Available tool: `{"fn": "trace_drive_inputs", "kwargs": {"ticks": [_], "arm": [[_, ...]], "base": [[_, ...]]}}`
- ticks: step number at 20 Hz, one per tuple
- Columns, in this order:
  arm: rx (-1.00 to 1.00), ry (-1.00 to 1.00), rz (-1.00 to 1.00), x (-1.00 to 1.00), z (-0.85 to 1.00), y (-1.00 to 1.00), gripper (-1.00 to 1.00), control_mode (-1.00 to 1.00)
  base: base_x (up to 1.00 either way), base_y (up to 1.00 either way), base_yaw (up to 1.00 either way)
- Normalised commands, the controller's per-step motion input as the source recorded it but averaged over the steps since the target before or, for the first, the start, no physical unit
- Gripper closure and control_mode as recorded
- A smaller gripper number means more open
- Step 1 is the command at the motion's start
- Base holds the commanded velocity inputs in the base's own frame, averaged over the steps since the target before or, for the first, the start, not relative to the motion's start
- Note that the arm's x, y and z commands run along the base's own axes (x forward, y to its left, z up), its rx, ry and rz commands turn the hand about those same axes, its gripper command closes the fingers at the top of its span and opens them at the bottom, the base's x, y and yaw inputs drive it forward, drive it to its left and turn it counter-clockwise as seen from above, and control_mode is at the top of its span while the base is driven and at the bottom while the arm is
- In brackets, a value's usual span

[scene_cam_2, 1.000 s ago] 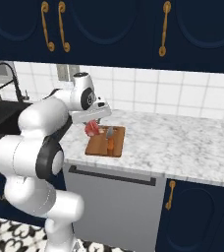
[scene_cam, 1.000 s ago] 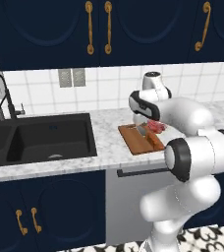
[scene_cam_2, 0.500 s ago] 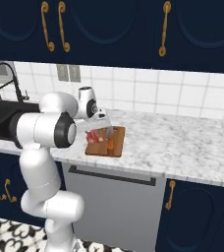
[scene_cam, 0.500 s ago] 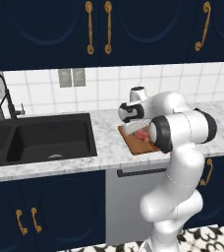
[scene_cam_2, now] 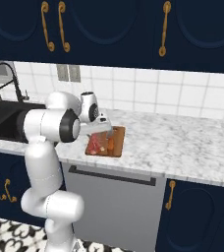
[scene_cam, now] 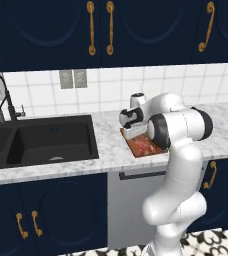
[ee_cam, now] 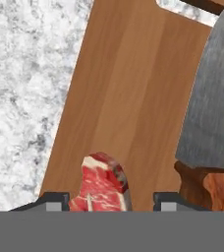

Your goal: Pick up the knife from the drawer and place it on the cutting board. Then place the meat from the plate to the cutting board.

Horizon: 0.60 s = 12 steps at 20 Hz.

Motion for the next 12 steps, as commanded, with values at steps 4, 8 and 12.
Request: {"fn": "trace_drive_inputs", "kwargs": {"ticks": [4, 8, 12], "arm": [[0.0, -0.09, 0.0, -0.14, 0.79, 0.0, -1.0, -1.0], [-0.02, -0.1, 0.04, -0.94, 0.94, 0.35, -1.0, -1.0], [-0.19, -0.06, 0.06, -1.0, 0.48, 0.76, -1.0, -1.0]], "base": [[0.0, 0.0, 0.0], [0.0, 0.0, 0.0], [0.0, 0.0, 0.0]]}}
